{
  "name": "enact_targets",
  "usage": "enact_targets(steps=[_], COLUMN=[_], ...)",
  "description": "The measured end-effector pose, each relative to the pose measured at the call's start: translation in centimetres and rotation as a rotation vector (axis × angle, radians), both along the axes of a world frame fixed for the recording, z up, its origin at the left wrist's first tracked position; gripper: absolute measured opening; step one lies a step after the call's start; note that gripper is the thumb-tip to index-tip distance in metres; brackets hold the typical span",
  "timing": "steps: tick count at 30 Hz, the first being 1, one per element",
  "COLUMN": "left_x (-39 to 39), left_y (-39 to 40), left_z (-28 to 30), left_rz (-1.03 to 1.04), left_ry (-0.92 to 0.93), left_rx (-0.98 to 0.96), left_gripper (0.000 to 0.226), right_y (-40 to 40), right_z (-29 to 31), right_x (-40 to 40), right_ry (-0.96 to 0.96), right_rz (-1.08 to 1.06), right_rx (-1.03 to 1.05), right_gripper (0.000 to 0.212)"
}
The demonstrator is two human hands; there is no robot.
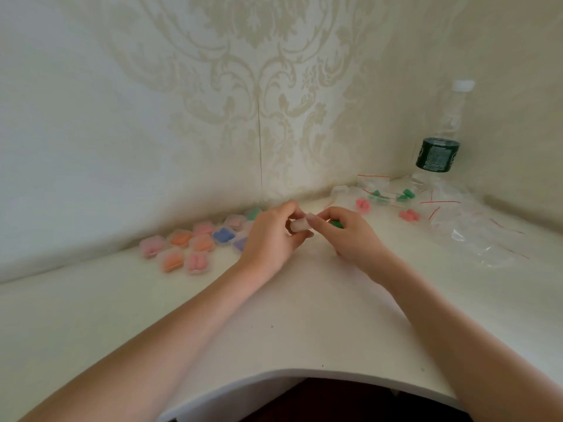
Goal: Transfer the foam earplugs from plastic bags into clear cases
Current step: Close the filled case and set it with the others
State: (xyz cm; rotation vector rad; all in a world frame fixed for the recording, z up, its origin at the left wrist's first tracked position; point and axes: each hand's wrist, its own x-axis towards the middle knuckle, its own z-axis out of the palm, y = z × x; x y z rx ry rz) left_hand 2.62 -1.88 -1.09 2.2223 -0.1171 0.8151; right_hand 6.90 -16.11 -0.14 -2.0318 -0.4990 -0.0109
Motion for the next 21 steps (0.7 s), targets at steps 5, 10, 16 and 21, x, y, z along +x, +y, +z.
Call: enact_targets(steps=[5,10,16,21], left_x=[0.5,0.2,-0.3,-0.2], left_y=[0.3,0.3,-0.4,-0.7], left_z=[0.0,-0.3,-0.1,-0.3], left_rz=[-0.152,-0.133,-0.156,-0.117], left_ry=[0.072,0.008,-0.001,0.06], left_rx=[-0.28,-0.253,-0.131,-0.329], left_gripper=[0.021,0.019,0.025,0.044], right_y=[-0.4,-0.2,-0.8,-1.2], right_z=[0.0,0.2,0.0,0.1], right_x=[0.6,0.5,0.2,0.6], right_ry=[0.173,0.254,0.07,0.045], right_rz=[0.029,0.067,0.118,0.182], right_rx=[0.188,0.259,0.106,0.149], right_gripper=[0.014,0.023,0.024,0.026])
